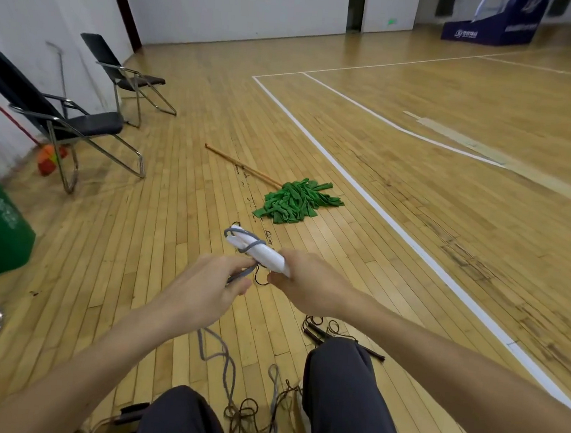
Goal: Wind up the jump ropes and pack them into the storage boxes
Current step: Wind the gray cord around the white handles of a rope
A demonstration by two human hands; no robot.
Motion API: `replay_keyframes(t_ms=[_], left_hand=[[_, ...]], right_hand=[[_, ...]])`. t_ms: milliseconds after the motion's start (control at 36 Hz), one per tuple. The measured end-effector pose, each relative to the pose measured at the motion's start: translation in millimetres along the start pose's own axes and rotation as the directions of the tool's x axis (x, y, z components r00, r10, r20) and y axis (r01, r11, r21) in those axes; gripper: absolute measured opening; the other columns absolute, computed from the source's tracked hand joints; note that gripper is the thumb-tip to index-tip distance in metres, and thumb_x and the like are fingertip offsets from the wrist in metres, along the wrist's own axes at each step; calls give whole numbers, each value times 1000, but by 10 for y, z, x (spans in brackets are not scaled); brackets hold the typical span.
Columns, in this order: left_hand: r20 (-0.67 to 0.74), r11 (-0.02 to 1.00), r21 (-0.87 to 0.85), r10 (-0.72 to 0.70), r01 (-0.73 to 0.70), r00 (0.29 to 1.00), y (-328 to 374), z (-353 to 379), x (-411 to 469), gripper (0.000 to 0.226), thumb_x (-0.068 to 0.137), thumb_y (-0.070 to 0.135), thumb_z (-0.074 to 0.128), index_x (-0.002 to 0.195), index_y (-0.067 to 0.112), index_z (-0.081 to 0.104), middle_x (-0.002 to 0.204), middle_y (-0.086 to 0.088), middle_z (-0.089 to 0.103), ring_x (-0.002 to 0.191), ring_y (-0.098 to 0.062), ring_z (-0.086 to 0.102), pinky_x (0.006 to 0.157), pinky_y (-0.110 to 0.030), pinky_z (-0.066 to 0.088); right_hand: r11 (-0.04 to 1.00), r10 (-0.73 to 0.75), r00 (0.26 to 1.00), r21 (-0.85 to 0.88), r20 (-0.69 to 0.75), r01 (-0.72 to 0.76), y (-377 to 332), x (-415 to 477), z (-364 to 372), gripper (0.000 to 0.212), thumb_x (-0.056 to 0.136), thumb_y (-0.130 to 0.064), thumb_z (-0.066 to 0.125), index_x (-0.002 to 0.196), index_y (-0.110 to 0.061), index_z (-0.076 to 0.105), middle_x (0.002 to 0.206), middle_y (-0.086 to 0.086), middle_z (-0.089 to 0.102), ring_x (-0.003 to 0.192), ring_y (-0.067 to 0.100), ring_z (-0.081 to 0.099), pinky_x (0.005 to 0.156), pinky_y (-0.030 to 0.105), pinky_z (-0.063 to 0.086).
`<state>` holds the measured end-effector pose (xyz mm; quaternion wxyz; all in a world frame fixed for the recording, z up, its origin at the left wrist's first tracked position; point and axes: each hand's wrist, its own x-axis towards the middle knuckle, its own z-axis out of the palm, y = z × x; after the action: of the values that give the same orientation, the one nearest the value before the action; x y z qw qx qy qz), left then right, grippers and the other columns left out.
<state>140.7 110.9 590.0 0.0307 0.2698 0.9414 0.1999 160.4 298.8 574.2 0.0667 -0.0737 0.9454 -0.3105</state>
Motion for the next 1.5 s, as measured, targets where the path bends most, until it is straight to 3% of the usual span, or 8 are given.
replay_keyframes(t_ms=[222, 528, 833, 944, 1111, 1250, 1361, 1500], left_hand=[[15, 976, 185, 114, -115, 993, 36, -35, 30, 24, 101, 26, 57, 122, 24, 70, 96, 6, 72, 86, -10, 64, 81, -36, 53], [184, 924, 280, 213, -259, 960, 29, -204, 64, 18, 95, 38, 65, 106, 27, 73, 88, 14, 68, 79, -2, 56, 80, -28, 49], [230, 977, -178, 159, -119, 960, 24, -348, 40, 29, 62, 31, 94, 79, 21, 72, 69, 12, 71, 67, -1, 65, 60, -13, 47], [307, 843, -538, 206, -9, 929, -33, -384, 29, 25, 63, 19, 91, 76, 10, 71, 72, -11, 71, 63, -19, 64, 57, -25, 49], [321, 588, -804, 309, 85, 895, -150, -235, 31, 43, 60, 51, 91, 73, 15, 72, 65, -3, 63, 53, -13, 55, 48, -20, 43], [264, 358, -918, 232, 171, 936, -213, -1, 41, 43, 57, 54, 93, 68, 18, 73, 68, -3, 61, 57, -17, 52, 47, -26, 42], [212, 177, -961, -21, 213, 977, -94, 68, -31, 18, 75, 23, 76, 82, 9, 66, 72, -7, 60, 58, -16, 50, 42, -22, 40], [126, 273, -943, -240, 191, 963, 20, 151, 17, 32, 102, 19, 53, 76, 18, 72, 67, -7, 45, 57, -15, 38, 55, -28, 35]], right_hand=[[974, 94, 995, -209, 44, -82, 34, 16, 97, 21, 107, -29, 48, 119, -13, 51, 85, -1, 52, 69, 17, 48, 61, 30, 40], [931, 125, 953, -366, 275, -16, -34, -82, 70, 34, 104, -27, 55, 133, -9, 53, 79, -1, 50, 60, 9, 43, 52, 23, 33], [933, -97, 868, -260, 487, 250, -84, -302, -78, 13, 103, -30, 57, 103, -17, 54, 75, -5, 50, 61, 10, 44, 56, 25, 34], [931, -208, 849, -168, 485, 324, -76, -368, -143, 13, 103, -33, 57, 98, -22, 50, 74, -5, 51, 60, 11, 45, 56, 27, 36], [924, -351, 838, 13, 417, 381, -121, -422, -178, 15, 102, -32, 58, 92, -24, 50, 74, -6, 52, 58, 7, 44, 55, 22, 38], [908, -419, 857, 118, 300, 403, -143, -405, -221, 14, 102, -26, 60, 90, -23, 52, 70, -8, 49, 53, 5, 43, 53, 18, 38], [901, -426, 883, 176, 198, 396, -114, -370, -186, 11, 101, -25, 61, 92, -25, 54, 69, -9, 50, 51, 5, 45, 50, 17, 37], [910, -363, 930, 241, 65, 339, -96, -314, -122, 20, 102, -26, 59, 83, -25, 53, 63, -8, 48, 47, 5, 39, 47, 19, 35]])
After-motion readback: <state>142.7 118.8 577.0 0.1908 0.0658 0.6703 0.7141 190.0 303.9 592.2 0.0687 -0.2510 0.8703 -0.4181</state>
